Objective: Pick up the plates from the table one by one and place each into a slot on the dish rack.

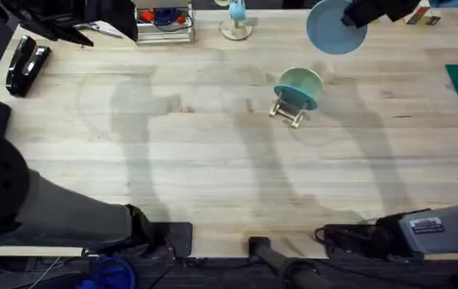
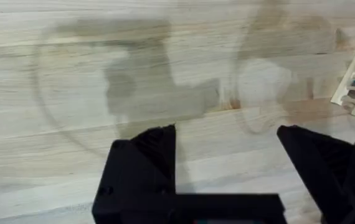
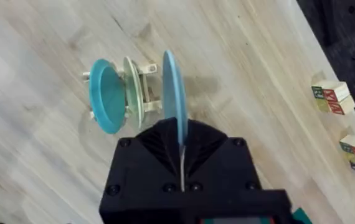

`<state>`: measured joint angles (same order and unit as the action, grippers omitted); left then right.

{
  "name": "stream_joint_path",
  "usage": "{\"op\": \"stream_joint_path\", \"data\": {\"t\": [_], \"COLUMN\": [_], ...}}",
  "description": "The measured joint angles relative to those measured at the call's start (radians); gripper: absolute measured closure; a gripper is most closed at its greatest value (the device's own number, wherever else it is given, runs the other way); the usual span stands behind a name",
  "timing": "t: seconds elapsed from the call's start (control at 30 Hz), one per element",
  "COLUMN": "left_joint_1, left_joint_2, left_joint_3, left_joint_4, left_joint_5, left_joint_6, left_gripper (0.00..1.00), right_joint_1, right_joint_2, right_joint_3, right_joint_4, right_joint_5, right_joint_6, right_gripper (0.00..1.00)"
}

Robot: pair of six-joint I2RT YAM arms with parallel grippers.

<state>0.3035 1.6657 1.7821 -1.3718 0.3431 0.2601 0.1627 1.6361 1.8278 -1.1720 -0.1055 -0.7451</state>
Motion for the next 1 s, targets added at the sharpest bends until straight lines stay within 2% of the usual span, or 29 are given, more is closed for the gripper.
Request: {"op": "stream_joint_path", "data": {"t": [0.67, 0.83, 1.0], "left_joint_1": [0.0, 0.0, 0.0], "left_joint_2": [0.0, 0.0, 0.0], "left_joint_3": [0.0, 0.0, 0.0], "left_joint_4": [0.0, 0.0, 0.0], "left_joint_5": [0.0, 0.0, 0.0], "left_joint_6": [0.0, 0.0, 0.0], "left_gripper": [0.007, 0.007, 0.007], "right_joint_1": [0.0, 0.0, -0.006], "right_joint_2": [0.0, 0.0, 0.0], "right_joint_3": [0.0, 0.0, 0.0], "right_joint_4": [-0.017, -0.017, -0.015], "right_joint_5": [0.0, 0.018, 0.042], "right_joint_6": [0.322, 0.325, 0.244], "right_gripper": [0.97, 0.97, 0.97]}}
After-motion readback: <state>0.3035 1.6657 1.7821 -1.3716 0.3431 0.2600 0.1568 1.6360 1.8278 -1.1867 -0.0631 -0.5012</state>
